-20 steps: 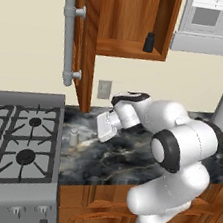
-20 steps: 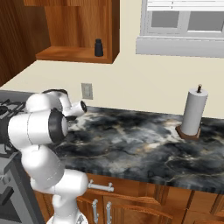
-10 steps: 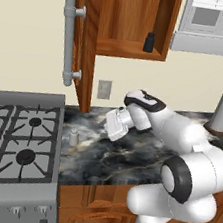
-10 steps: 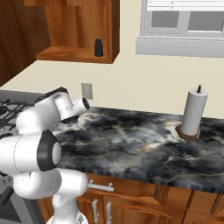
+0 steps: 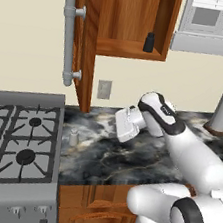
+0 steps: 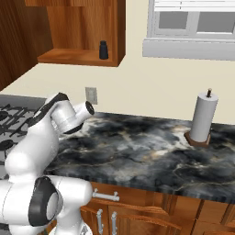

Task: Take 2 condiments from the cabinet and move them on the counter near the stove.Make sure the condiments are lined up with each other, next to each other.

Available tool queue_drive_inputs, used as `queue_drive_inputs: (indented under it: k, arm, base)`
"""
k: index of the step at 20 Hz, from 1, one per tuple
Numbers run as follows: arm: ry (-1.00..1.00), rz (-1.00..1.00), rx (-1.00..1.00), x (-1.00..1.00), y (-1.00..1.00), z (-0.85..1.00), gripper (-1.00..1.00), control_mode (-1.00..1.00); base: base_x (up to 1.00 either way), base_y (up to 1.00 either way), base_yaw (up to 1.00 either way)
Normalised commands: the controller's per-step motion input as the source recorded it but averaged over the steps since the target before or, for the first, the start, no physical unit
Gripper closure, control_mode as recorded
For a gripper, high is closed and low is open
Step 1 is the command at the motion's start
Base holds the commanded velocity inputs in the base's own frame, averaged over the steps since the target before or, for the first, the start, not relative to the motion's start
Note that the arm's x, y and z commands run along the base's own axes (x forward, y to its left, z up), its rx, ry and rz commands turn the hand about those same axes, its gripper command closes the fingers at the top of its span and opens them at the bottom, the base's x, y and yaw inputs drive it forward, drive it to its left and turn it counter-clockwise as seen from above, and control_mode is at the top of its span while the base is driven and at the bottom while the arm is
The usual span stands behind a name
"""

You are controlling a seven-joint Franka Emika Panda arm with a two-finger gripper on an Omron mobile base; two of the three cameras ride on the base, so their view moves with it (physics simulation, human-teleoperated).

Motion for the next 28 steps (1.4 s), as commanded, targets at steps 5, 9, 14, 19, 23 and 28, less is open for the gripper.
queue_drive_inputs:
  k: [5,9,14,19,23,28]
  arm:
    - [0.00,-0.05,0.00,-0.40,-0.25,0.36,-1.00,-1.00]
    - [0.00,-0.05,0.00,-0.39,-0.30,0.36,-1.00,-1.00]
    - [0.00,-0.06,0.00,-0.41,-0.29,0.41,-1.00,-1.00]
    - [0.00,-0.07,0.00,-0.40,-0.24,0.49,-1.00,-1.00]
    - [0.00,-0.09,0.00,-0.38,-0.17,0.50,-1.00,-1.00]
    - [0.00,-0.12,0.00,-0.37,-0.10,0.47,-1.00,-1.00]
  base:
    - [0.00,0.00,0.00]
    - [0.00,0.00,0.00]
    - [0.00,0.00,0.00]
    - [0.00,0.00,0.00]
    - [0.00,0.00,0.00]
    - [0.00,0.00,0.00]
